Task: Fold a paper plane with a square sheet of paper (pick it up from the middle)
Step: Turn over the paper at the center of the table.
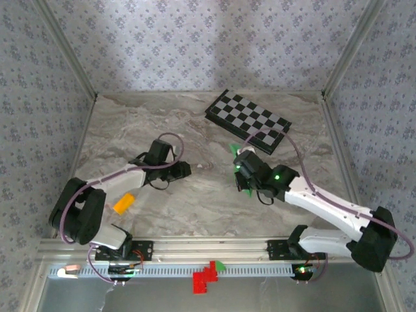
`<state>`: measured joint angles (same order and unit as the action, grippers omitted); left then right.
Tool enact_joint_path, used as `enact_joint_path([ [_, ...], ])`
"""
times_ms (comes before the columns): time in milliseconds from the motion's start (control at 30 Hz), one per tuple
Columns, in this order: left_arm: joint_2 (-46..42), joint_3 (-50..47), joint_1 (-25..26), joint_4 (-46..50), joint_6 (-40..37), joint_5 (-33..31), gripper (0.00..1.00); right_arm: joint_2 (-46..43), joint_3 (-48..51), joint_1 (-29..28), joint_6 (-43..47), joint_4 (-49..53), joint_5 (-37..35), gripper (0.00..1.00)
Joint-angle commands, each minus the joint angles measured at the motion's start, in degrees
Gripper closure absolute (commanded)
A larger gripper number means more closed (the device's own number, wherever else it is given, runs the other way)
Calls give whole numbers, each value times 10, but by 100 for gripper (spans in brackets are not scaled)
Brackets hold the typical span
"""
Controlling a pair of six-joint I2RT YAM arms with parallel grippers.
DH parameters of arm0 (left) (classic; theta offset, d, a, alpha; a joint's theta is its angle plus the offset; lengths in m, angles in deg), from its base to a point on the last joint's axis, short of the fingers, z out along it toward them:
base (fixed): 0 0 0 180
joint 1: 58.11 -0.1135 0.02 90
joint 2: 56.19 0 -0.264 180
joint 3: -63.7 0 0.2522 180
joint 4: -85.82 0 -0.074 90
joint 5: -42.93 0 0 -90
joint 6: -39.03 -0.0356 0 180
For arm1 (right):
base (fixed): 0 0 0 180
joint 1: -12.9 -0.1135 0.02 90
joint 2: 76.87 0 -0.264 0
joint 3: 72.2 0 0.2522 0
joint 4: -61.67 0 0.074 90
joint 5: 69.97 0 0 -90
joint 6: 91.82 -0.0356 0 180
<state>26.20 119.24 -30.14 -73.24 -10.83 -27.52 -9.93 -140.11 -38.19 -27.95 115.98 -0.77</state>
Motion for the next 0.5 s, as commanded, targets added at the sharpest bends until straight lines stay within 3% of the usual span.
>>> enact_joint_path([
  [0,-32,-2,-31,15,-17,-10,61,82,-65,-63,-34,193,-221,100],
  [167,-71,-11,-83,43,-32,-32,58,253,-179,-138,-160,309,-288,100],
  [467,-106,-33,-154,58,-40,-22,57,503,-315,-199,-180,288,-246,98],
])
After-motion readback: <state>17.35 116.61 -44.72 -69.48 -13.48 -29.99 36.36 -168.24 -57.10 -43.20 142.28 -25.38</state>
